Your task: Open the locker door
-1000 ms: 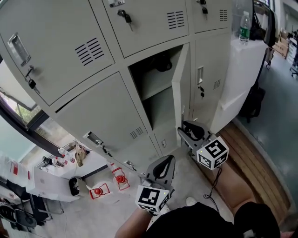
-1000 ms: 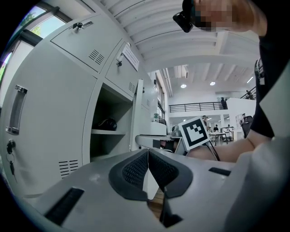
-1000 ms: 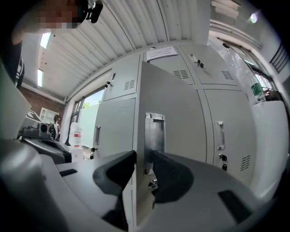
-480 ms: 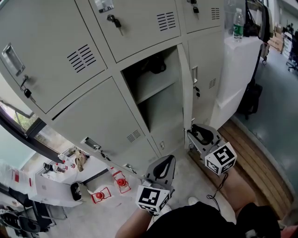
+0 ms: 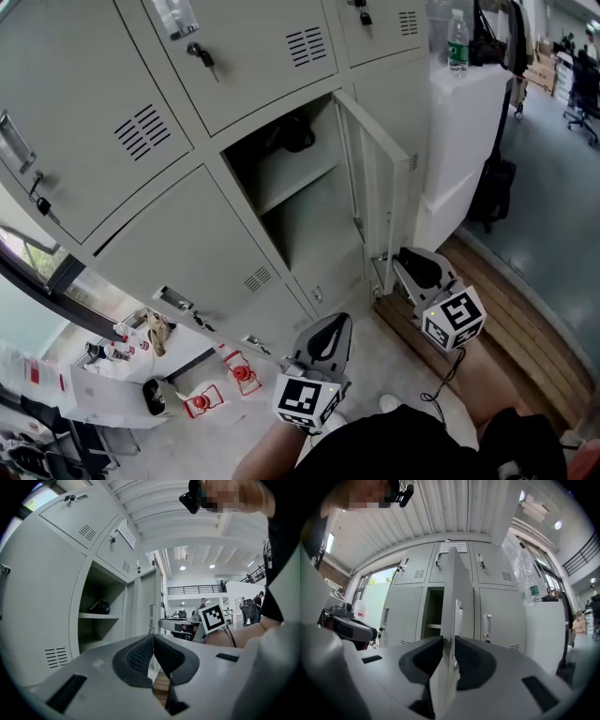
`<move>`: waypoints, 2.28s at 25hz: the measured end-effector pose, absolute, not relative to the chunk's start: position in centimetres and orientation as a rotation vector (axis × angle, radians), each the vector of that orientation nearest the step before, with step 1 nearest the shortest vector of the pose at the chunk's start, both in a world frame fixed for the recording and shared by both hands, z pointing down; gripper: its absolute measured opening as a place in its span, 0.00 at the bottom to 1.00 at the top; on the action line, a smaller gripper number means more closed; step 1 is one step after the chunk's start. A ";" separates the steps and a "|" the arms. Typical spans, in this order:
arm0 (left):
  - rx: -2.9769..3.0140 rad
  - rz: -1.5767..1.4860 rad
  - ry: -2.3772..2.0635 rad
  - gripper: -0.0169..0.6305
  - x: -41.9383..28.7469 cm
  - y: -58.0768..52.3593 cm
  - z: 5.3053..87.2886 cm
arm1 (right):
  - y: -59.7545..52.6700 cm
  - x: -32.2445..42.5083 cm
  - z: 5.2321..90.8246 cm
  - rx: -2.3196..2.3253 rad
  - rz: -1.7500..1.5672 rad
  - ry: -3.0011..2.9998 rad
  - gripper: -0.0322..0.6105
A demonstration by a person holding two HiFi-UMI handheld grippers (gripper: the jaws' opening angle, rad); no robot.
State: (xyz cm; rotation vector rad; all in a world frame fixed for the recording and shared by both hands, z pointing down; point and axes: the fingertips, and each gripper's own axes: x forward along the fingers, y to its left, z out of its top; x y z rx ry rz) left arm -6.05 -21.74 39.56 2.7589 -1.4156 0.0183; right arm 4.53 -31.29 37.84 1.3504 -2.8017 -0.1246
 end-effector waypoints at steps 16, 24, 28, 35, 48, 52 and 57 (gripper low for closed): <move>2.763 0.001 -1.391 0.05 -4.3 -22.0 39.9 | -32.8 10.0 37.9 1.566 -0.092 -2.682 0.22; 2.760 0.016 -1.389 0.05 -3.6 -22.2 39.8 | -34.6 13.2 37.9 1.732 -0.079 -2.560 0.15; 2.760 0.012 -1.381 0.05 -3.2 -22.3 40.0 | -35.8 14.9 37.9 1.793 -0.037 -2.533 0.15; 2.766 -0.004 -1.387 0.05 -2.7 -22.6 39.8 | -37.5 17.1 37.9 1.864 0.013 -2.482 0.14; 2.746 -0.002 -1.397 0.05 -2.1 -22.9 40.0 | -38.8 18.3 38.0 1.874 0.026 -2.467 0.14; 2.730 0.013 -1.410 0.05 -2.0 -23.0 40.0 | -38.9 18.4 38.0 1.863 0.026 -2.470 0.14; 2.737 -0.016 -1.423 0.05 -1.8 -23.1 39.9 | -39.1 18.6 38.0 1.854 0.030 -2.480 0.14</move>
